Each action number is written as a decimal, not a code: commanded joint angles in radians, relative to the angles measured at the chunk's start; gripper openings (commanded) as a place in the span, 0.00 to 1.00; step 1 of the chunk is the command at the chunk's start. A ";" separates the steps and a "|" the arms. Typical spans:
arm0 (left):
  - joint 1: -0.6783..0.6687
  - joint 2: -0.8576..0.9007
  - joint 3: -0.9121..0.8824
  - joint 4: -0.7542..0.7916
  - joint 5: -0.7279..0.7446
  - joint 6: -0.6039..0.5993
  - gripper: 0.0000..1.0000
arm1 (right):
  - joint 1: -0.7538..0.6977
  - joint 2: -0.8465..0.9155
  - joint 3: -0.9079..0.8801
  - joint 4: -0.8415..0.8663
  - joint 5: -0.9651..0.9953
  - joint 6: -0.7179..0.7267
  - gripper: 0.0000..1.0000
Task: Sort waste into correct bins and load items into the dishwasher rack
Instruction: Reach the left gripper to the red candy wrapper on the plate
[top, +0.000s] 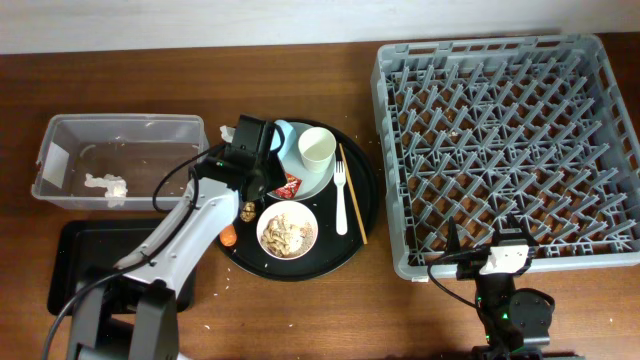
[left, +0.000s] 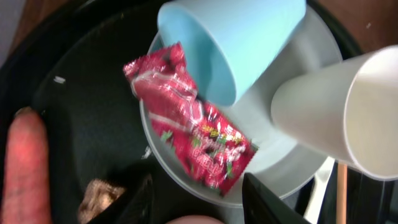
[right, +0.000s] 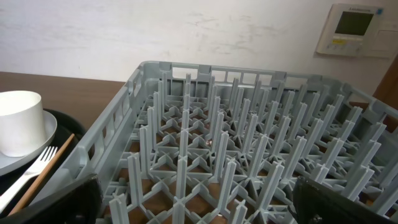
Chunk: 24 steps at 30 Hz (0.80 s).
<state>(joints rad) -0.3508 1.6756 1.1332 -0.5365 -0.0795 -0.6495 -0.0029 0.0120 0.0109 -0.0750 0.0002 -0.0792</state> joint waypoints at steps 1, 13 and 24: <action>0.000 -0.001 -0.058 0.055 -0.016 -0.011 0.45 | 0.003 -0.006 -0.005 -0.005 0.009 0.008 0.98; 0.000 0.167 -0.101 0.231 -0.015 -0.017 0.45 | 0.003 -0.006 -0.005 -0.005 0.009 0.008 0.99; 0.000 0.174 -0.094 0.248 -0.015 -0.016 0.01 | 0.003 -0.006 -0.005 -0.005 0.009 0.008 0.99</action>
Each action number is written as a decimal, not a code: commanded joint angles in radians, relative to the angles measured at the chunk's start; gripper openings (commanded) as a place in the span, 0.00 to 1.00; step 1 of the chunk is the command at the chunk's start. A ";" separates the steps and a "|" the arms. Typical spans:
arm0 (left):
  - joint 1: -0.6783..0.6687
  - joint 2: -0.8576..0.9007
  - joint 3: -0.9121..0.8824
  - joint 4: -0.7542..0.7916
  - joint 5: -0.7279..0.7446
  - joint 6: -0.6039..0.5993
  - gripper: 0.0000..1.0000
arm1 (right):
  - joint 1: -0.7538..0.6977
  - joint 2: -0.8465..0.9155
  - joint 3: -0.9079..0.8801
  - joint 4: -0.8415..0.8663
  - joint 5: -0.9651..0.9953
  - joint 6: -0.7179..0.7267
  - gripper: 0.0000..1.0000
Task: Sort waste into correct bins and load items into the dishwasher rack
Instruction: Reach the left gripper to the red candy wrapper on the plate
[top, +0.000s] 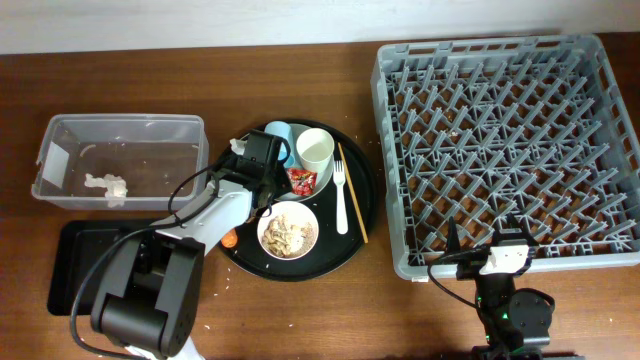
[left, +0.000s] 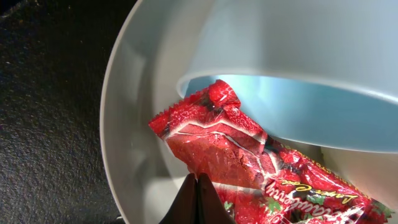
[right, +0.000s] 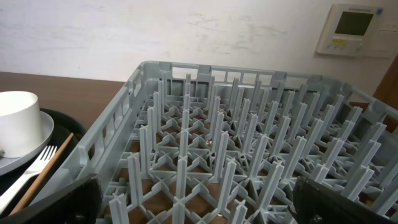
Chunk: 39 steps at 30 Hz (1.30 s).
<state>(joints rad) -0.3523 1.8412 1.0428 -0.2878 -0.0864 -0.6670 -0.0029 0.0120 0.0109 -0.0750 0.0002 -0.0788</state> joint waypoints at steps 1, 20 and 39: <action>0.002 -0.005 0.001 -0.001 -0.008 0.002 0.01 | 0.003 -0.006 -0.005 -0.005 0.009 0.008 0.99; -0.047 0.021 0.005 0.047 0.035 0.000 0.57 | 0.003 -0.006 -0.005 -0.005 0.009 0.008 0.99; -0.042 -0.146 0.012 -0.034 0.034 0.012 0.60 | 0.003 -0.006 -0.005 -0.005 0.009 0.008 0.99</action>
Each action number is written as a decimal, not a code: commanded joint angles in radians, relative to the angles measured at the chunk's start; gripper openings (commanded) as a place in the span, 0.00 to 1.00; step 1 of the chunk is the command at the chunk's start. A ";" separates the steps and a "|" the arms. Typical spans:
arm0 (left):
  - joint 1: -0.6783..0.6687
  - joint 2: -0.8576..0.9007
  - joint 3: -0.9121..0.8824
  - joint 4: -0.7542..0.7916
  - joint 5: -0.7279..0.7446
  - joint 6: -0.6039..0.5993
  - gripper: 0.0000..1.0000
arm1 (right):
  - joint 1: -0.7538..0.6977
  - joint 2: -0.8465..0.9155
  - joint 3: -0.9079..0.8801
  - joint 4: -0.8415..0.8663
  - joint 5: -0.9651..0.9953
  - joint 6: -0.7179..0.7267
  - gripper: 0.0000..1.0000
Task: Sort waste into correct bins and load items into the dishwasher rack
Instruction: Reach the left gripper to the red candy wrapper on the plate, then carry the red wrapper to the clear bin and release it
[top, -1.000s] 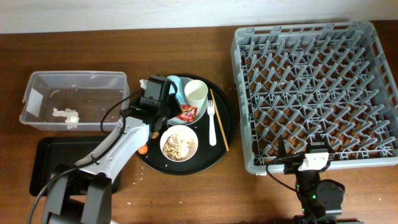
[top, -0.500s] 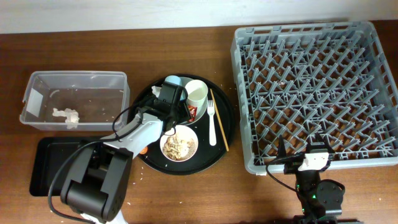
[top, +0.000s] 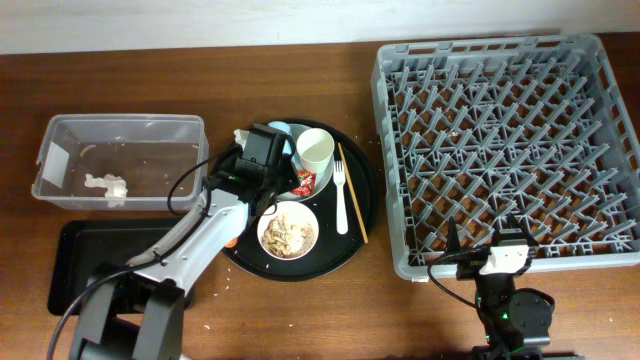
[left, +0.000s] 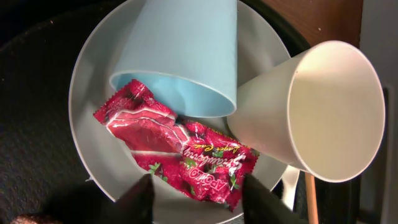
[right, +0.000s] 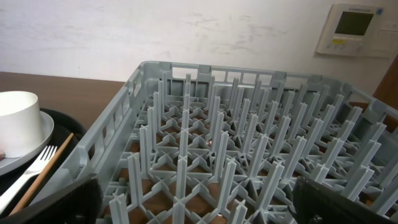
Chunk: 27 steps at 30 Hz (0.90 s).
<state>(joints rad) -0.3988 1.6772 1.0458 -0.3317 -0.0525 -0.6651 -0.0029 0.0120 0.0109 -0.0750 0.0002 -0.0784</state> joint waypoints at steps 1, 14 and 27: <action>0.004 0.047 0.009 0.028 0.000 0.010 0.61 | 0.003 -0.006 -0.005 -0.005 0.009 0.008 0.99; 0.004 0.217 0.008 0.094 -0.035 0.010 0.77 | 0.003 -0.006 -0.005 -0.005 0.009 0.008 0.98; 0.016 0.125 0.020 0.012 -0.035 0.042 0.00 | 0.003 -0.006 -0.005 -0.005 0.009 0.008 0.99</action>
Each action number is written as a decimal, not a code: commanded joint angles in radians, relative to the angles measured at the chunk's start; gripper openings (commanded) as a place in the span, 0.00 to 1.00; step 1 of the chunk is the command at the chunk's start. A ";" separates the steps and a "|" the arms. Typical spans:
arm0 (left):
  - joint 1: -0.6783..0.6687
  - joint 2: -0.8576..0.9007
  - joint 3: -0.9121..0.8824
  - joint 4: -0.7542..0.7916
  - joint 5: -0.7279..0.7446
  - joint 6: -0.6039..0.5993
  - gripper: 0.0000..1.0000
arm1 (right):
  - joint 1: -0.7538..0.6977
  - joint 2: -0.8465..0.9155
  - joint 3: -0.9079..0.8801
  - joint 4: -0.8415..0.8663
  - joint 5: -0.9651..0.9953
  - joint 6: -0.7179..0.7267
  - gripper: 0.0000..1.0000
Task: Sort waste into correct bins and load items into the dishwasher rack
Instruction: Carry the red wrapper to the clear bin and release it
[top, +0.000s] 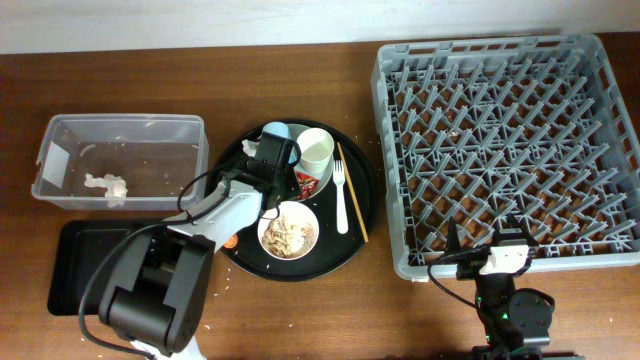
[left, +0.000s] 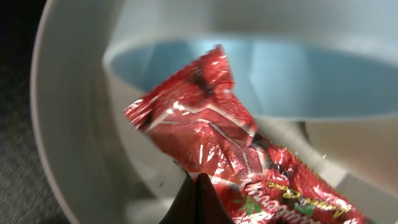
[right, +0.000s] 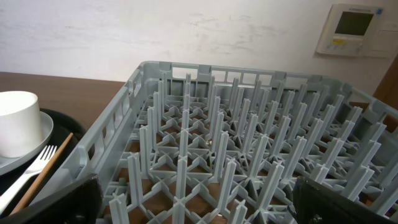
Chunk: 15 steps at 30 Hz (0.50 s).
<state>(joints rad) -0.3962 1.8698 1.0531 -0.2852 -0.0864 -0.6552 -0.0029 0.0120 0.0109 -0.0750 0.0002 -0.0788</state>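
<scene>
A red snack wrapper lies on the grey plate, partly under the mouth of the tipped blue cup. My left gripper is low over the plate, its fingertips pressed together on the wrapper's near edge. From overhead, the wrapper shows beside the white paper cup on the round black tray. My right gripper rests open at the front edge of the grey dishwasher rack, holding nothing.
A bowl of food scraps, a white fork and a wooden chopstick share the black tray. An orange scrap lies at its left rim. The clear bin and a black bin stand to the left.
My left gripper was open and higher above the plate; now it is down at the wrapper and shut on its edge. The right arm has not moved.
My left gripper hung open over the wrapper, then was shut low on it. After that it stood open and higher, with the wrapper still on the plate. Now it is shut on the wrapper's edge again. The right gripper stayed open by the rack.
</scene>
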 joint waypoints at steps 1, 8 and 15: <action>0.016 -0.105 0.019 -0.058 -0.011 0.044 0.00 | 0.003 -0.006 -0.005 -0.005 0.009 0.008 0.99; 0.020 -0.444 0.025 -0.179 -0.142 0.081 0.00 | 0.003 -0.006 -0.005 -0.005 0.009 0.008 0.99; 0.220 -0.636 0.025 -0.216 -0.242 0.089 0.00 | 0.003 -0.006 -0.005 -0.005 0.009 0.008 0.99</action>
<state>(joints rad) -0.2867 1.2591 1.0691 -0.4919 -0.3019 -0.5831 -0.0029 0.0120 0.0109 -0.0750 0.0002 -0.0784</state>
